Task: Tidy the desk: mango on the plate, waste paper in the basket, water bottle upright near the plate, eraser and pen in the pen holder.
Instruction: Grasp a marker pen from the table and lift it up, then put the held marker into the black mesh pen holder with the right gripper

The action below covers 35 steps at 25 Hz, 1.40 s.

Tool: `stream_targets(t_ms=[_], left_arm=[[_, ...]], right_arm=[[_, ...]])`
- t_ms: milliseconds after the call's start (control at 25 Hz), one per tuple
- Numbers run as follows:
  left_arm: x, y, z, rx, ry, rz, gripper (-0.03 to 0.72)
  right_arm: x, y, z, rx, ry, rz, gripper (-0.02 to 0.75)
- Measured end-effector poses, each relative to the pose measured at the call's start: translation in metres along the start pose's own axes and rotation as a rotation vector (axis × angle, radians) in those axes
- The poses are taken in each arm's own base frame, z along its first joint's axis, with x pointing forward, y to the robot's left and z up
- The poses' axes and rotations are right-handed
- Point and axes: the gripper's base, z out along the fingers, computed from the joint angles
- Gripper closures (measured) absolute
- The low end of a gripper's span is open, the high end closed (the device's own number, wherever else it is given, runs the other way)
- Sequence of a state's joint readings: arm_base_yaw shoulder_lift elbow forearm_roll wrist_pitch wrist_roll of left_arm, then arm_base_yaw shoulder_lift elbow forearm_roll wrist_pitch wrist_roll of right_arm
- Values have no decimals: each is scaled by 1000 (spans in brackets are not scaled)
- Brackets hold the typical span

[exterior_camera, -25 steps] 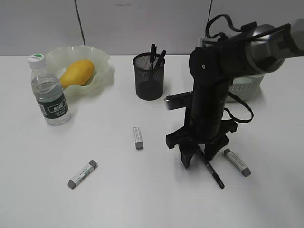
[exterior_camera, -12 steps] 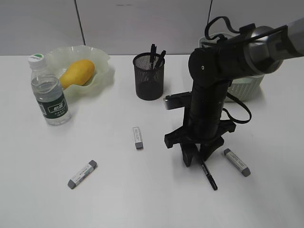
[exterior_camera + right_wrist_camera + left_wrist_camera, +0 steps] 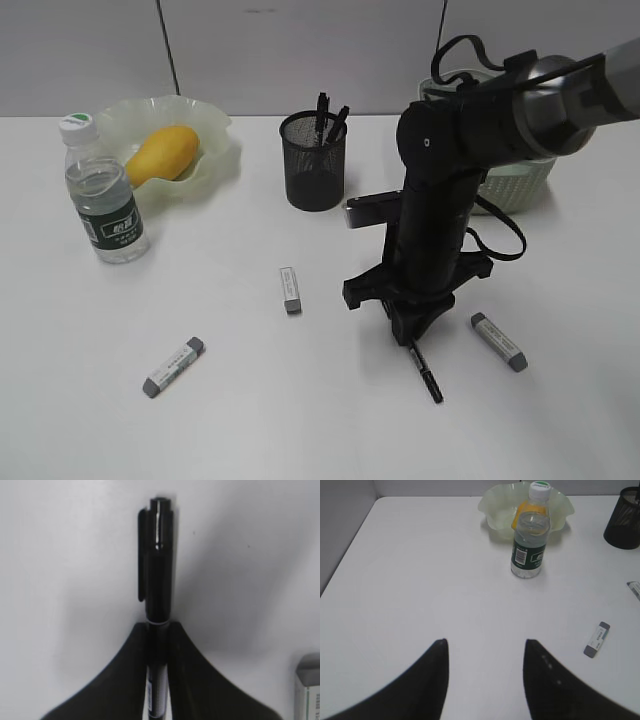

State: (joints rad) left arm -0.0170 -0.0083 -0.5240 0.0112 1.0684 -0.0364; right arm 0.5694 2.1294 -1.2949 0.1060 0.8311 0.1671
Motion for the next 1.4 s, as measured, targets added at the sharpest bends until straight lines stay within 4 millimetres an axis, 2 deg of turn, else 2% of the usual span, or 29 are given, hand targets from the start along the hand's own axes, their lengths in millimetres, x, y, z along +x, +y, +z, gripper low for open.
stream_targets(t_ms=[200, 400, 680, 800, 920, 1160, 1280, 1400], left_arm=[[0, 0, 0, 0, 0, 0, 316], [0, -1, 0, 10, 0, -5, 316], [0, 0, 0, 0, 0, 0, 316], [0, 0, 0, 0, 0, 0, 316], [0, 0, 0, 0, 0, 0, 316], [0, 0, 0, -1, 0, 0, 316], [0, 0, 0, 0, 0, 0, 316], [0, -1, 0, 10, 0, -5, 316]], right_arm=[[0, 3, -3, -30, -12, 25, 637], [7, 14, -22, -100, -138, 47, 637], [48, 48, -46, -163, -414, -79, 637], [61, 52, -57, -191, -539, -111, 637], [67, 52, -76, -224, -695, -125, 637], [62, 51, -120, -278, -1086, -185, 637], [57, 51, -130, -276, -1219, -210, 637], [51, 41, -134, -264, -1272, -170, 637]])
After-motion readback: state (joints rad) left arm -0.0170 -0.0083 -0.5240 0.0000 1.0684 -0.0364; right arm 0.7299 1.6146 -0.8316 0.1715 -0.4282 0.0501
